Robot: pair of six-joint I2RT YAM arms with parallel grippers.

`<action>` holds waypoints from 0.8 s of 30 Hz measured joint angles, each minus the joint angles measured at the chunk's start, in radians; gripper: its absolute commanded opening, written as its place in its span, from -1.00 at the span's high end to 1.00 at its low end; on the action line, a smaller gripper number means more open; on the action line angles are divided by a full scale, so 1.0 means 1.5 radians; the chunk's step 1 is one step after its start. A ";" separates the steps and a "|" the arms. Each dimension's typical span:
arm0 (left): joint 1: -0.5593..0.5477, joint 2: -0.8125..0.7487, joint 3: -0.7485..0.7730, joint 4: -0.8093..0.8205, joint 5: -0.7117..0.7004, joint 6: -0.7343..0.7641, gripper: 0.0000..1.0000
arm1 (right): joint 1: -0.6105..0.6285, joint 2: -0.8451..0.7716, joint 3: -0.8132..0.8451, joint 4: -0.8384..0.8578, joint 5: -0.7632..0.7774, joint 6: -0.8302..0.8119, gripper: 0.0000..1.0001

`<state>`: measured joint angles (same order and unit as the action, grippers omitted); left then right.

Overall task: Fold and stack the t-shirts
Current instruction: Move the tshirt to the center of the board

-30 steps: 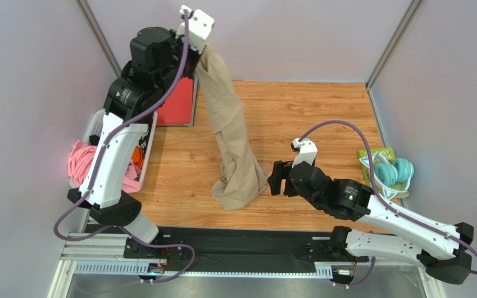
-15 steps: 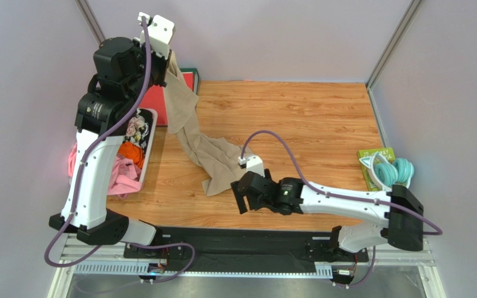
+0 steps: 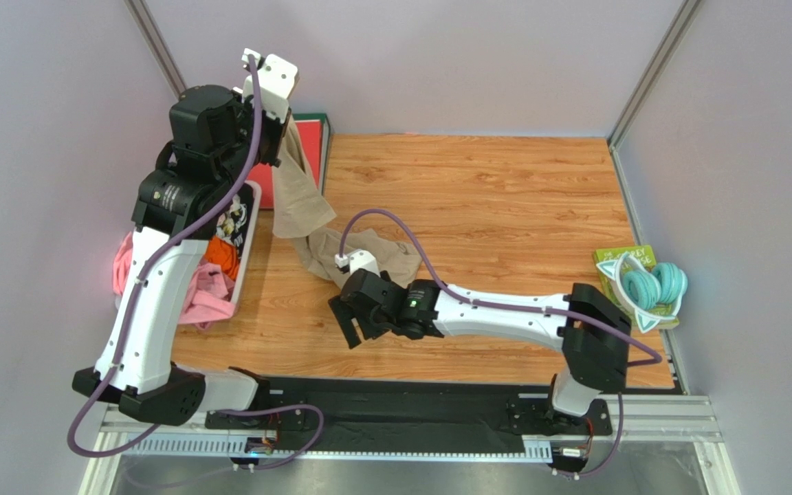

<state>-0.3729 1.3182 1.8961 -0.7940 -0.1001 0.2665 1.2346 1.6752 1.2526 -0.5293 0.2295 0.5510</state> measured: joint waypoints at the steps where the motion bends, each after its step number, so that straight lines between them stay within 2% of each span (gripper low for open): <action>1: 0.000 -0.002 -0.005 0.001 0.001 0.000 1.00 | 0.000 0.015 0.012 0.002 -0.005 -0.006 -0.63; 9: 0.000 -0.020 -0.018 0.007 0.002 0.000 1.00 | -0.028 0.109 0.092 0.009 -0.049 -0.030 -0.50; 22: 0.000 -0.056 -0.041 0.019 0.004 0.000 1.00 | -0.097 0.187 0.123 0.016 -0.080 -0.029 -0.27; 24: 0.000 -0.057 -0.044 0.019 0.004 0.000 1.00 | -0.096 0.194 0.130 0.017 -0.085 -0.028 -0.18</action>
<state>-0.3729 1.2327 1.8301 -0.7658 -0.0944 0.2668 1.0901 1.9667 1.4471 -0.5037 0.1013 0.5083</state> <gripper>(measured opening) 0.007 0.639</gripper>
